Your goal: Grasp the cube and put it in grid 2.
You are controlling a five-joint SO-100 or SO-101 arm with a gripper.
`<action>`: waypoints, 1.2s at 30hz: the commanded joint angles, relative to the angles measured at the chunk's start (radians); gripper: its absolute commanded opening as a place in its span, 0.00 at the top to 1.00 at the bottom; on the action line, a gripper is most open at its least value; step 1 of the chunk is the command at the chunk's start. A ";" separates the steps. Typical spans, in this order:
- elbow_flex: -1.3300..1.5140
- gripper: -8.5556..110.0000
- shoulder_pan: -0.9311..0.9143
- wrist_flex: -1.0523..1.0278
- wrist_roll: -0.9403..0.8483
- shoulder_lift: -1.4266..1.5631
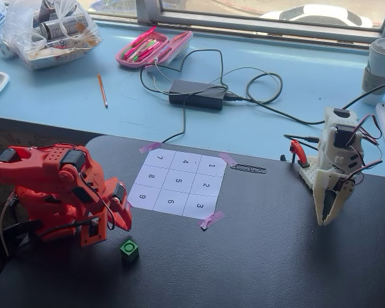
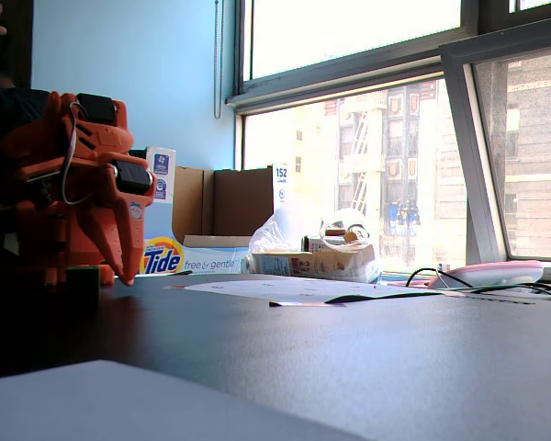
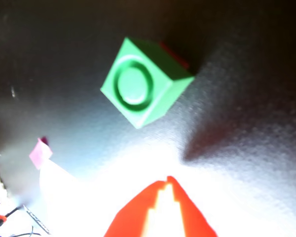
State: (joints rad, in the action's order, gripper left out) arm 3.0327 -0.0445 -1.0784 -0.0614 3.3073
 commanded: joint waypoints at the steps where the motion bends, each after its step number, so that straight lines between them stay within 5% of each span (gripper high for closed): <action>1: 0.006 0.93 -0.002 -0.002 -0.002 -0.005; 36: -0.133 0.92 -0.005 -0.021 0.005 -0.141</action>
State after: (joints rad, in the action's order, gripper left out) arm 2.9775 -0.0445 -1.0983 -0.0614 3.2352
